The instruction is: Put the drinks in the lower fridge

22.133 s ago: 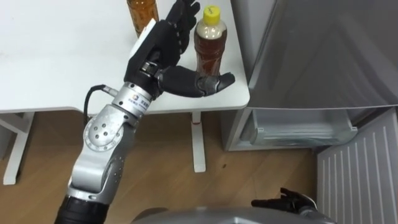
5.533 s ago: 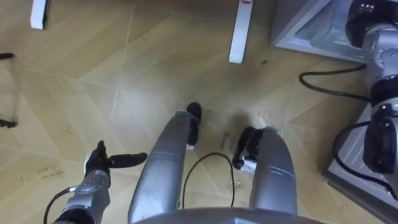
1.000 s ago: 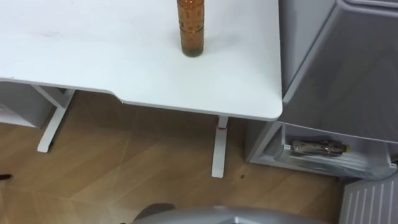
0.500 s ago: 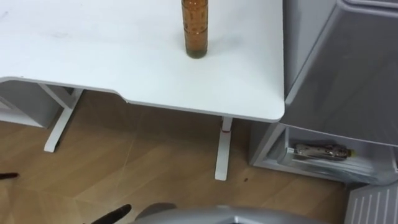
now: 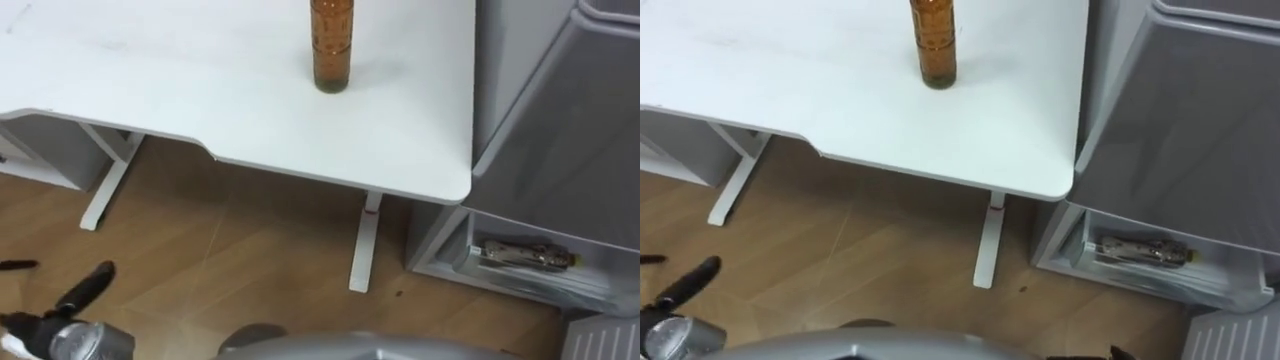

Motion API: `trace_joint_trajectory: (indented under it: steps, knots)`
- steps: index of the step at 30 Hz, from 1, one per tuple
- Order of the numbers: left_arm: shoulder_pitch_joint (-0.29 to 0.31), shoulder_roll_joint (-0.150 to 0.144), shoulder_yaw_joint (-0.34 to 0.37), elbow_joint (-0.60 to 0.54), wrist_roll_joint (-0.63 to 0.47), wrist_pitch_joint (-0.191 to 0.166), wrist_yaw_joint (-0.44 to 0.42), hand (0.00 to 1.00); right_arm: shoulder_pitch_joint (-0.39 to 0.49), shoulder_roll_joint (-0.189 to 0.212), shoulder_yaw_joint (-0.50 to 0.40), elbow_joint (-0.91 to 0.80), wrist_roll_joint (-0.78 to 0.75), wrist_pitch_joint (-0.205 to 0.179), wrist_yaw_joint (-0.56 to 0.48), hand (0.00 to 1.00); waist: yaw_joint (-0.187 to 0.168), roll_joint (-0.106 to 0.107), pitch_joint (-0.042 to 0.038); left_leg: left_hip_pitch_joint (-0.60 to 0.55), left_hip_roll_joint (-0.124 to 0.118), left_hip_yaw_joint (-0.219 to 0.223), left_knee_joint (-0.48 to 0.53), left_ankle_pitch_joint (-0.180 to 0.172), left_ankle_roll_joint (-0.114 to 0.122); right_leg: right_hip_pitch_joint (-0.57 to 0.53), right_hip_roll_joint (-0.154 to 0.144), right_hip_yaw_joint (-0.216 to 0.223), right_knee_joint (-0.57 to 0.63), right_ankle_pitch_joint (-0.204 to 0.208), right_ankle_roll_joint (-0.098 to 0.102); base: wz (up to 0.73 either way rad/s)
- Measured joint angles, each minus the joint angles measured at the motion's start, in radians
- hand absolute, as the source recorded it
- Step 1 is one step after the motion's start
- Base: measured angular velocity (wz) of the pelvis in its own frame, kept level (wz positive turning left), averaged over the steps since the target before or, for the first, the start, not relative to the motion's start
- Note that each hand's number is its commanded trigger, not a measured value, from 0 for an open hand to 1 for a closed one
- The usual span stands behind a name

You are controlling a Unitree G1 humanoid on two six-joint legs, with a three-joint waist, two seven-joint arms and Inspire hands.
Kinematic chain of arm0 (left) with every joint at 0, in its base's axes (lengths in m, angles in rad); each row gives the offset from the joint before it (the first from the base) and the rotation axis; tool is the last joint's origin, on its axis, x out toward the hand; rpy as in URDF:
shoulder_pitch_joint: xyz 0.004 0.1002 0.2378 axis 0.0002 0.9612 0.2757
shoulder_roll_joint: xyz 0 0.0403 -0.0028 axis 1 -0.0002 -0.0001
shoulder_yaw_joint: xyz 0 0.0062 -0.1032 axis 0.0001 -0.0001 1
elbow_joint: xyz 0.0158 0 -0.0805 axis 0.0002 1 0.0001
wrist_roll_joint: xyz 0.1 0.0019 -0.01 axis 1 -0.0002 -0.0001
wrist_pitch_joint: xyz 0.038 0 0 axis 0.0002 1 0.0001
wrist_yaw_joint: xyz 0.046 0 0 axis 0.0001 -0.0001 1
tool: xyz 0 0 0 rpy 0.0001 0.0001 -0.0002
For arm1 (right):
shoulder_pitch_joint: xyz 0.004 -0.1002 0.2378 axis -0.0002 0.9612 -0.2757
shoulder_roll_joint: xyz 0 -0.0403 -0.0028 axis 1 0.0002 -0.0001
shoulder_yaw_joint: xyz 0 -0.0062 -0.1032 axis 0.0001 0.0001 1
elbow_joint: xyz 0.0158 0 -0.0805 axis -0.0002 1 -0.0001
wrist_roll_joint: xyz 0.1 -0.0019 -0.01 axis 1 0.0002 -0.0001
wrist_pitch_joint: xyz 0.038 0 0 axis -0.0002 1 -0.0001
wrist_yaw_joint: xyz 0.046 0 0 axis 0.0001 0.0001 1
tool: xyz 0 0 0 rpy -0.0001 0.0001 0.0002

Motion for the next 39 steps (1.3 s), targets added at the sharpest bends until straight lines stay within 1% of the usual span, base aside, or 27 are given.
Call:
trace_joint_trajectory:
  steps: [1,3,4,5,7,9,10,11,12,13,15,19,21,22,24,25,27,28,29,30,31,32,33,35,36,37,39]
  knots:
    - [0.000,0.000,0.006,-0.028,0.015,-0.012,0.018,0.00,0.002,0.000,0.000,-0.004,-0.006,-0.006,0.001,0.00,0.000,-0.001,0.0003,0.000,0.000,0.000,0.000,0.000,0.000,0.000,0.000,0.001,0.000,0.000,0.000,0.00]
    - [-0.001,0.003,0.017,-0.169,0.045,-0.049,0.081,0.00,0.010,0.000,0.001,-0.005,-0.008,-0.029,0.010,0.00,-0.004,-0.003,-0.0007,0.001,-0.002,-0.007,0.000,0.000,0.000,0.005,0.000,0.000,-0.004,0.000,0.000,0.03]
    - [-0.003,0.004,0.017,-0.196,0.053,-0.058,0.085,0.00,0.011,0.001,0.000,-0.006,-0.008,-0.033,0.012,0.00,-0.007,-0.003,-0.0007,0.004,-0.004,-0.012,0.000,0.000,0.000,0.012,0.001,0.000,-0.010,0.002,0.003,0.10]
    - [-0.011,0.008,0.016,-0.234,0.084,-0.074,0.086,0.00,0.011,0.001,-0.003,-0.004,-0.009,-0.044,0.020,0.00,-0.008,-0.004,-0.0006,0.009,-0.007,-0.014,-0.001,0.000,0.000,0.023,0.000,0.000,-0.021,0.002,0.003,0.08]
    - [-0.019,0.008,0.014,-0.318,0.143,-0.075,0.096,0.00,0.010,0.005,-0.003,0.001,-0.015,-0.054,0.030,0.00,-0.016,-0.005,0.0004,0.008,-0.008,-0.017,0.000,0.000,0.001,0.024,0.001,0.001,-0.022,0.002,0.003,0.05]
    - [-0.038,0.010,0.000,-0.430,0.234,-0.085,0.094,0.00,0.010,0.008,-0.003,0.006,-0.016,-0.056,0.056,0.00,-0.025,-0.010,0.0020,0.003,-0.009,-0.016,0.003,0.000,0.001,0.026,0.002,-0.001,-0.028,0.002,0.003,0.04]
    - [-0.038,0.010,-0.005,-0.459,0.253,-0.088,0.091,0.00,0.010,0.009,-0.003,0.007,-0.016,-0.057,0.060,0.00,-0.030,-0.006,0.0005,0.003,-0.009,-0.016,0.005,0.000,0.001,0.027,0.002,-0.001,-0.031,0.002,0.003,0.00]
    - [-0.044,0.012,-0.022,-0.511,0.278,-0.092,0.079,0.00,0.009,0.009,-0.002,0.009,-0.015,-0.061,0.067,0.00,-0.036,-0.005,0.0020,0.001,-0.010,-0.016,0.006,0.000,0.001,0.027,0.002,-0.001,-0.033,0.002,0.003,0.00]
    - [-0.052,0.020,-0.050,-0.554,0.284,-0.093,0.060,0.00,0.010,0.008,-0.001,0.014,-0.009,-0.070,0.074,0.00,-0.040,-0.007,0.0039,0.002,-0.010,-0.015,0.005,0.000,0.001,0.027,0.002,0.001,-0.034,0.002,0.003,0.00]
    - [-0.055,0.023,-0.062,-0.570,0.287,-0.093,0.047,0.00,0.009,0.008,-0.001,0.019,-0.007,-0.074,0.076,0.00,-0.042,-0.009,0.0047,0.004,-0.009,-0.015,0.004,0.000,0.001,0.027,0.002,0.003,-0.034,0.002,0.003,0.00]
    - [-0.070,0.027,-0.105,-0.625,0.288,-0.093,-0.007,0.00,0.001,0.008,-0.001,0.030,0.005,-0.078,0.086,0.00,-0.061,-0.009,0.0055,0.003,-0.008,-0.015,0.003,0.000,0.001,0.027,0.004,0.015,-0.034,0.002,0.003,0.00]
    - [-0.118,0.031,-0.147,-0.636,0.286,-0.093,-0.096,0.00,-0.002,0.007,-0.002,0.033,0.025,-0.079,0.097,0.00,-0.077,-0.012,0.0050,0.004,-0.008,-0.010,0.002,0.000,0.001,0.026,0.005,0.030,-0.034,0.002,0.003,-0.02]
    - [-0.132,0.036,-0.185,-0.650,0.287,-0.093,-0.162,0.00,-0.012,0.006,-0.003,0.039,0.027,-0.079,0.109,0.00,-0.097,-0.012,0.0077,0.002,-0.008,-0.010,0.002,0.000,0.001,0.024,0.005,0.035,-0.034,0.002,0.003,0.00]
    - [-0.136,0.036,-0.196,-0.650,0.287,-0.093,-0.184,0.00,-0.012,0.007,-0.003,0.039,0.027,-0.081,0.113,0.00,-0.100,-0.010,0.0065,0.003,-0.008,-0.010,0.002,0.000,0.001,0.024,0.005,0.036,-0.034,0.002,0.003,0.00]
    - [-0.150,0.036,-0.226,-0.650,0.286,-0.092,-0.254,0.00,-0.012,0.006,-0.003,0.041,0.027,-0.091,0.118,0.00,-0.105,-0.010,0.0077,0.004,-0.008,-0.004,-0.002,0.000,0.001,0.021,0.005,0.055,-0.035,0.002,0.003,-0.06]
    - [-0.150,0.037,-0.231,-0.650,0.286,-0.092,-0.272,0.00,-0.012,0.006,-0.002,0.041,0.027,-0.093,0.118,0.00,-0.108,-0.010,0.0079,0.005,-0.007,-0.002,-0.003,0.000,0.001,0.020,0.005,0.058,-0.035,0.002,0.003,-0.08]
    - [-0.154,0.047,-0.266,-0.650,0.265,-0.091,-0.333,0.00,-0.013,0.007,-0.001,0.041,0.031,-0.096,0.118,0.00,-0.119,-0.010,0.0106,0.004,-0.007,0.003,-0.002,0.000,0.001,0.015,0.004,0.062,-0.034,0.002,0.003,-0.08]
    - [-0.154,0.048,-0.273,-0.650,0.264,-0.091,-0.353,0.00,-0.012,0.007,-0.001,0.042,0.031,-0.097,0.118,0.00,-0.120,-0.011,0.0116,0.004,-0.006,0.008,-0.002,0.000,0.001,0.012,0.004,0.067,-0.034,0.002,0.003,-0.18]
    - [-0.154,0.048,-0.285,-0.650,0.257,-0.088,-0.395,0.00,-0.012,0.006,-0.002,0.044,0.031,-0.097,0.118,0.00,-0.120,-0.011,0.0122,0.005,-0.003,0.018,-0.002,0.000,0.001,0.006,0.004,0.082,-0.034,0.002,0.003,-0.20]
    - [-0.155,0.048,-0.293,-0.650,0.257,-0.083,-0.436,0.00,-0.013,0.008,-0.001,0.046,0.031,-0.097,0.118,0.00,-0.123,-0.012,0.0125,0.005,-0.002,0.021,-0.003,0.000,0.001,0.004,0.004,0.084,-0.034,0.003,0.002,-0.17]
    - [-0.157,0.048,-0.300,-0.650,0.256,-0.081,-0.453,0.00,-0.013,0.009,-0.001,0.046,0.031,-0.097,0.118,0.00,-0.126,-0.016,0.0142,0.005,-0.002,0.023,-0.003,0.000,0.001,0.004,0.004,0.085,-0.034,0.003,0.002,-0.11]
    - [-0.159,0.048,-0.309,-0.650,0.256,-0.080,-0.487,0.00,-0.014,0.011,-0.001,0.045,0.032,-0.098,0.118,0.00,-0.129,-0.016,0.0146,0.006,0.000,0.030,-0.004,0.000,0.001,0.001,0.004,0.090,-0.034,0.003,0.002,-0.17]
    - [-0.159,0.046,-0.314,-0.650,0.256,-0.078,-0.520,0.00,-0.016,0.012,-0.001,0.045,0.031,-0.102,0.117,0.00,-0.133,-0.021,0.0170,0.006,0.003,0.040,-0.008,0.000,0.001,-0.006,0.005,0.100,-0.034,0.004,0.001,-0.22]
    - [-0.159,0.046,-0.316,-0.650,0.246,-0.072,-0.562,0.00,-0.029,0.014,0.000,0.046,0.032,-0.102,0.117,0.00,-0.137,-0.014,0.0139,0.004,0.008,0.049,-0.008,0.000,0.000,-0.011,0.007,0.110,-0.035,0.007,-0.001,-0.16]
    - [-0.160,0.046,-0.317,-0.649,0.235,-0.067,-0.589,0.00,-0.030,0.016,0.000,0.053,0.032,-0.104,0.117,0.00,-0.148,-0.016,0.0154,0.004,0.009,0.049,-0.008,0.000,0.000,-0.012,0.009,0.112,-0.035,0.009,-0.001,-0.07]
    - [-0.160,0.046,-0.319,-0.649,0.228,-0.066,-0.599,0.00,-0.031,0.017,0.000,0.057,0.031,-0.104,0.117,0.00,-0.152,-0.017,0.0160,0.004,0.010,0.051,-0.008,0.000,0.000,-0.012,0.009,0.112,-0.035,0.009,-0.001,-0.05]
    - [-0.160,0.046,-0.323,-0.646,0.218,-0.053,-0.642,0.00,-0.040,0.017,0.000,0.065,0.031,-0.107,0.117,0.00,-0.158,-0.016,0.0153,0.004,0.013,0.062,-0.011,0.000,0.000,-0.020,0.010,0.130,-0.034,0.009,-0.002,-0.14]
